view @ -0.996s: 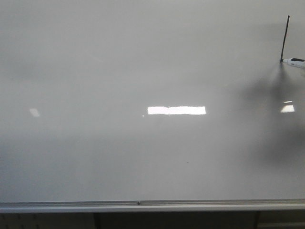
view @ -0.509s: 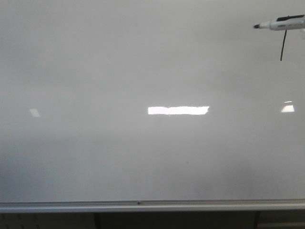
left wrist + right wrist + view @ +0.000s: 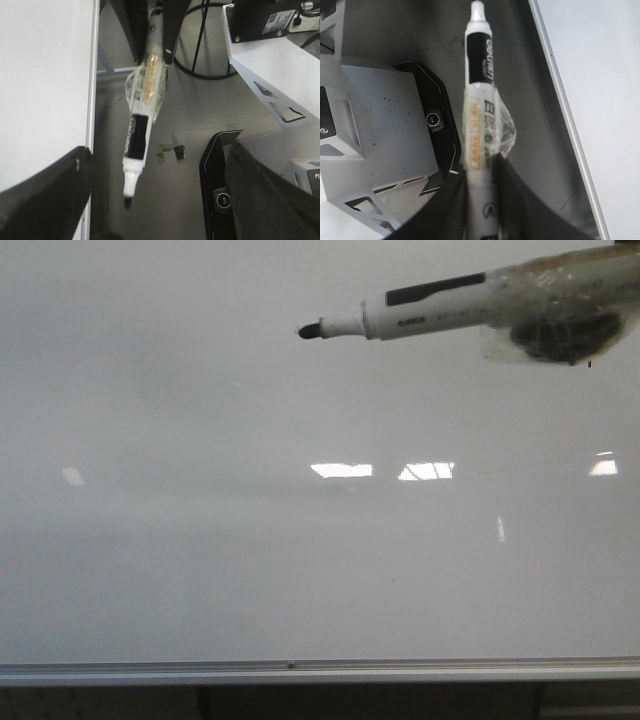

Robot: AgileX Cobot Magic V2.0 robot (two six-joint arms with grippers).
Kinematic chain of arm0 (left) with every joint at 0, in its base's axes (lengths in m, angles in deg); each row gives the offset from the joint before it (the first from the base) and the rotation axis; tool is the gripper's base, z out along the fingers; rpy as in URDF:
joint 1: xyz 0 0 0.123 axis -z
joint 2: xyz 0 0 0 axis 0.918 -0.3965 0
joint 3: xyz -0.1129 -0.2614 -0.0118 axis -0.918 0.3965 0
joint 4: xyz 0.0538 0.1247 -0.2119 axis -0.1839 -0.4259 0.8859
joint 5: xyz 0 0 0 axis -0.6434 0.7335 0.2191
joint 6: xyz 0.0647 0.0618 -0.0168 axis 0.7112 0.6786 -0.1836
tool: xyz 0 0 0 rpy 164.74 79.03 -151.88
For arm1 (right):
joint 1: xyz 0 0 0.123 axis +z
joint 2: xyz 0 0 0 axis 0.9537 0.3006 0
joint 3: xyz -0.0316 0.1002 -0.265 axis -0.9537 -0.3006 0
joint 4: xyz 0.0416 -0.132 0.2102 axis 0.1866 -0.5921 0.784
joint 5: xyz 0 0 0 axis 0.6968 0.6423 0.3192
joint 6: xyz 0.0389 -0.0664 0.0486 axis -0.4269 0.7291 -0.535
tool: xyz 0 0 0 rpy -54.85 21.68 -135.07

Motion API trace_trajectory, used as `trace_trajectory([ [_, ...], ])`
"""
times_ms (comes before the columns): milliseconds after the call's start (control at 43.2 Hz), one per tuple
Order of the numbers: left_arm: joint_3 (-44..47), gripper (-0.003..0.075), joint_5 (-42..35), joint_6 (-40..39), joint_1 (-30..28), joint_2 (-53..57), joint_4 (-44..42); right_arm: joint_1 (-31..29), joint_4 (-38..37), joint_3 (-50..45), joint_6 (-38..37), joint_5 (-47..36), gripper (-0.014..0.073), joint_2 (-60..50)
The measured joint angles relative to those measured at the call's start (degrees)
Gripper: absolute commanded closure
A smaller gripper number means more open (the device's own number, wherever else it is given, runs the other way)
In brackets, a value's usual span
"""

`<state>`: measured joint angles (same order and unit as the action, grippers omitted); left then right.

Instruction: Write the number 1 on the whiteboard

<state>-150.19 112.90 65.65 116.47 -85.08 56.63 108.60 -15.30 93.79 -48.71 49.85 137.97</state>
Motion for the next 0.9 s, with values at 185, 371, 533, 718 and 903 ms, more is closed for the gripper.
trace_trajectory([
  [185,-2.21,0.0195,-0.58,0.0,1.05,-6.23,-0.26,0.0,0.0,0.0,0.0,0.0,0.056,0.0],
  [371,-2.59,0.0351,-0.96,0.0,1.05,-10.03,-0.61,0.0,0.0,0.0,0.0,0.0,0.056,0.0],
  [533,-2.84,0.0556,-1.7,0.0,1.05,-10.48,-0.65,0.0,0.0,0.0,0.0,0.0,0.0559,0.0],
  [718,-2.93,0.0737,-1.22,0.81,1.18,-10.48,-0.79,0.0,-0.13,0.0,0.42,0.04,0.047,-0.03],
  [903,-2.93,0.0741,-1.11,-1.02,0.7,-10.48,-1.48,0.0,-0.13,0.09,-0.02,-0.16,0.0116,-0.13],
])
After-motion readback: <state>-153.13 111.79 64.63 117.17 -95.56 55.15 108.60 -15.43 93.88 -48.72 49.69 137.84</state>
